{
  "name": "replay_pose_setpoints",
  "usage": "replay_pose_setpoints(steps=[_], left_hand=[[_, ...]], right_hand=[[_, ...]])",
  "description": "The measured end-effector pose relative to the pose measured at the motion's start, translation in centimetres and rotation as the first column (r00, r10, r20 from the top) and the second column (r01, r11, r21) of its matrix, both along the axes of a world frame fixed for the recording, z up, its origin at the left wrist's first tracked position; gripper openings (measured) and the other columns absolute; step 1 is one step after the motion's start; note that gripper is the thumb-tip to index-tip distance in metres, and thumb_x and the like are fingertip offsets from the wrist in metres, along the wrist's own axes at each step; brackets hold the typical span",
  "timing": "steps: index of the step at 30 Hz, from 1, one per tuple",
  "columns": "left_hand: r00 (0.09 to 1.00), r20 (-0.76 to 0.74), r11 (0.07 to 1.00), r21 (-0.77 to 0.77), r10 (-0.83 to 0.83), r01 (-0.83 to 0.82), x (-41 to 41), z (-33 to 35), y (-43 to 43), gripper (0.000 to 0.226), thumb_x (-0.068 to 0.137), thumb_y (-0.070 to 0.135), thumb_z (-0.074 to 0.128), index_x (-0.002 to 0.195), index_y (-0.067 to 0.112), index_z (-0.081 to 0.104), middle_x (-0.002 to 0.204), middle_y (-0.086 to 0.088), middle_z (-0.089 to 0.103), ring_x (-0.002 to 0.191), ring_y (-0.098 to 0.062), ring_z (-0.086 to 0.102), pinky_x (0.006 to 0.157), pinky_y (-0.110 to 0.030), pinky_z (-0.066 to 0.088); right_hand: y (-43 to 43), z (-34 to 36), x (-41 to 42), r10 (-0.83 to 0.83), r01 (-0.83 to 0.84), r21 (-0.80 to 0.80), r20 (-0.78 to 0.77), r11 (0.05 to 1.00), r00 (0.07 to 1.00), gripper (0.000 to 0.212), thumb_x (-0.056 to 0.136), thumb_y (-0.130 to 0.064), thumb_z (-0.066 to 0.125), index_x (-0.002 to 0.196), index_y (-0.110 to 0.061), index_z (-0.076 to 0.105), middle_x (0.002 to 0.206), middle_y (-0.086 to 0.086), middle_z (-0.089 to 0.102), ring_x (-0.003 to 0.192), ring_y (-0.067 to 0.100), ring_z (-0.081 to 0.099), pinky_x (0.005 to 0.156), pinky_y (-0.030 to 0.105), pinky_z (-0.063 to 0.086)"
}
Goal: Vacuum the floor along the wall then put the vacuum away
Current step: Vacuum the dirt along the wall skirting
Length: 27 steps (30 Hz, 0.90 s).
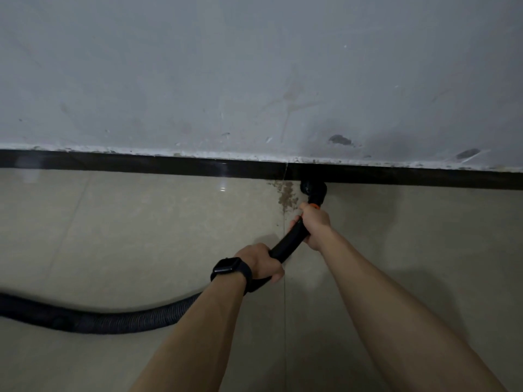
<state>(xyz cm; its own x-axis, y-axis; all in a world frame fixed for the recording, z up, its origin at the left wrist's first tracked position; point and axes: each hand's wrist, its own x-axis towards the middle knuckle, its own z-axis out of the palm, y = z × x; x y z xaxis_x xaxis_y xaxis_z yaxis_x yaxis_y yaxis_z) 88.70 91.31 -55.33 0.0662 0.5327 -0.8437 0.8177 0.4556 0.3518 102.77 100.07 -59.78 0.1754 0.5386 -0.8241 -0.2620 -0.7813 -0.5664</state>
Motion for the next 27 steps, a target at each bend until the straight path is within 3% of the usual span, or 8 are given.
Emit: replay_pose_setpoints(steps=[6, 12, 15, 21, 24, 27], left_hand=[[1.000, 0.018, 0.994, -0.105, -0.006, 0.008, -0.8, 0.1, -0.4, 0.041, 0.065, 0.019, 0.074, 0.105, 0.008, 0.072, 0.096, -0.009, 0.072, 0.081, -0.027, 0.069, 0.072, -0.032, 0.056], [0.983, -0.055, 0.950, -0.273, -0.175, 0.154, -4.5, -0.9, -3.3, 0.046, 0.065, 0.024, 0.078, 0.110, 0.015, 0.070, 0.098, -0.005, 0.071, 0.091, -0.026, 0.071, 0.085, -0.035, 0.058], [0.963, -0.106, 0.930, -0.302, -0.250, 0.208, -6.7, -1.2, -4.5, 0.046, 0.069, 0.026, 0.079, 0.112, 0.017, 0.070, 0.103, -0.004, 0.071, 0.091, -0.025, 0.069, 0.086, -0.035, 0.058], [0.920, -0.148, 0.871, -0.406, -0.363, 0.279, -10.4, -1.1, -6.3, 0.035, 0.062, 0.021, 0.081, 0.095, 0.020, 0.071, 0.108, -0.006, 0.073, 0.099, -0.027, 0.070, 0.085, -0.034, 0.056], [0.890, -0.149, 0.826, -0.462, -0.432, 0.323, -11.0, -1.0, -6.8, 0.044, 0.072, 0.018, 0.080, 0.115, 0.012, 0.070, 0.117, -0.008, 0.071, 0.103, -0.027, 0.068, 0.084, -0.032, 0.053], [0.867, -0.156, 0.781, -0.529, -0.473, 0.331, -11.3, -0.6, -7.1, 0.051, 0.080, 0.017, 0.077, 0.129, 0.007, 0.064, 0.111, -0.006, 0.064, 0.097, -0.025, 0.060, 0.079, -0.030, 0.047]], right_hand=[[-1.9, 0.0, -0.7, -0.040, 0.040, 0.006, -0.002, 0.999, 0.999, 0.023, 0.099, -0.023, 0.062, 0.083, -0.009, 0.054, 0.059, 0.005, 0.052, 0.049, 0.021, 0.052, 0.053, 0.033, 0.053], [-7.9, -1.4, -4.7, -0.121, 0.120, 0.013, 0.044, 0.993, 0.992, 0.022, 0.096, -0.024, 0.065, 0.085, -0.005, 0.058, 0.061, 0.007, 0.056, 0.047, 0.024, 0.056, 0.067, 0.046, 0.060], [-10.2, -1.7, -6.9, -0.153, 0.153, 0.017, 0.079, 0.988, 0.985, 0.021, 0.095, -0.025, 0.064, 0.091, -0.005, 0.059, 0.061, 0.006, 0.059, 0.041, 0.022, 0.058, 0.057, 0.038, 0.060], [-13.9, -1.5, -10.5, -0.210, 0.210, 0.001, 0.067, 0.978, 0.975, 0.030, 0.097, -0.028, 0.062, 0.111, 0.000, 0.062, 0.070, 0.006, 0.062, 0.040, 0.014, 0.059, 0.051, 0.027, 0.054], [-15.2, -1.5, -11.7, -0.212, 0.214, -0.022, 0.071, 0.977, 0.975, 0.034, 0.098, -0.031, 0.061, 0.115, -0.001, 0.060, 0.072, 0.007, 0.065, 0.042, 0.014, 0.062, 0.051, 0.028, 0.055], [-16.3, -1.3, -12.4, -0.201, 0.205, -0.028, 0.089, 0.978, 0.975, 0.030, 0.099, -0.032, 0.060, 0.114, -0.007, 0.057, 0.072, 0.006, 0.067, 0.044, 0.014, 0.064, 0.050, 0.027, 0.052]])
